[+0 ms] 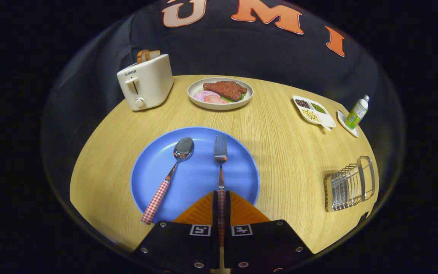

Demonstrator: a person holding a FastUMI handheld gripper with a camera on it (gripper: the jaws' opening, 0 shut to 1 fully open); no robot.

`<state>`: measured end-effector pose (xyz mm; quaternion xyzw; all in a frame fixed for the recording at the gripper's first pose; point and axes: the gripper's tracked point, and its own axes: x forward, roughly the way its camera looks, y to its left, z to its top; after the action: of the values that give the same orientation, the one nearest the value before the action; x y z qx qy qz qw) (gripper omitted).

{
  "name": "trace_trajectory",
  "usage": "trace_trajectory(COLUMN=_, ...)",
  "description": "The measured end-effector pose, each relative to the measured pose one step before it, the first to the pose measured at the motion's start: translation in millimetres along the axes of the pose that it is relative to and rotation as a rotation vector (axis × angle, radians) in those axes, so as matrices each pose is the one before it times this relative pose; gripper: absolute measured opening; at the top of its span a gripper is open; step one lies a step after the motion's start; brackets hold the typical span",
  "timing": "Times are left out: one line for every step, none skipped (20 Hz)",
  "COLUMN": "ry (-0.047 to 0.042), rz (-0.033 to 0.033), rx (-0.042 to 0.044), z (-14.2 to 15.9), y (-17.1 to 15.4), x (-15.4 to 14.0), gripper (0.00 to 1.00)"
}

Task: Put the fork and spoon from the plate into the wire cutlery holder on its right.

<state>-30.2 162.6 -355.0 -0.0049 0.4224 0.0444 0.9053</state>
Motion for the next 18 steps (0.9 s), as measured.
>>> trace_trajectory(ry=-0.01255, rz=0.00797, rx=0.00418, z=5.58, y=-2.47, x=-6.25, gripper=0.05)
trace_trajectory(ry=-0.01212, rz=0.00323, rx=0.0019, z=4.05, y=-3.98, x=-5.87, gripper=0.05)
trace_trajectory(ry=-0.01036, rz=0.00182, rx=0.00164, z=4.87, y=-5.64, x=-7.3, gripper=0.05)
trace_trajectory(ry=-0.01207, rz=-0.0028, rx=0.00547, z=4.57, y=-6.49, x=-6.83, gripper=0.05)
trace_trajectory(ry=-0.01316, rz=-0.00593, rx=0.00601, z=5.06, y=-8.78, x=-6.75, gripper=0.05)
trace_trajectory(ry=-0.00658, rz=-0.00928, rx=0.00469, z=1.91, y=-9.59, x=-7.64, gripper=0.05)
trace_trajectory(ry=-0.00568, rz=-0.00894, rx=0.00391, z=3.06, y=-12.38, x=-7.57, gripper=0.05)
trace_trajectory(ry=-0.00633, rz=-0.01197, rx=0.00688, z=1.98, y=-11.08, x=-6.75, gripper=0.05)
trace_trajectory(ry=-0.00471, rz=-0.00818, rx=0.00787, z=2.5, y=-11.73, x=-6.21, gripper=0.05)
trace_trajectory(ry=-0.00448, rz=-0.01414, rx=0.01021, z=0.34, y=-13.49, x=-6.93, gripper=0.05)
trace_trajectory(ry=-0.00457, rz=-0.01005, rx=0.01075, z=1.86, y=-12.63, x=-5.86, gripper=0.05)
trace_trajectory(ry=-0.00262, rz=-0.01376, rx=0.00983, z=0.07, y=-12.58, x=-5.22, gripper=0.05)
trace_trajectory(ry=0.00043, rz=-0.01175, rx=0.00678, z=0.33, y=-12.86, x=-4.4, gripper=0.05)
trace_trajectory(ry=0.00143, rz=-0.01275, rx=0.00712, z=-1.33, y=-12.11, x=-5.39, gripper=0.05)
trace_trajectory(ry=0.00068, rz=-0.01307, rx=0.00655, z=0.44, y=-12.18, x=-4.12, gripper=0.05)
trace_trajectory(ry=0.00361, rz=-0.01105, rx=0.00502, z=-2.09, y=-11.27, x=-3.55, gripper=0.05)
trace_trajectory(ry=0.00106, rz=-0.01125, rx=0.00072, z=0.28, y=-11.25, x=-3.95, gripper=0.05)
trace_trajectory(ry=0.01437, rz=-0.00462, rx=-0.00613, z=-3.89, y=-9.82, x=-3.64, gripper=0.05)
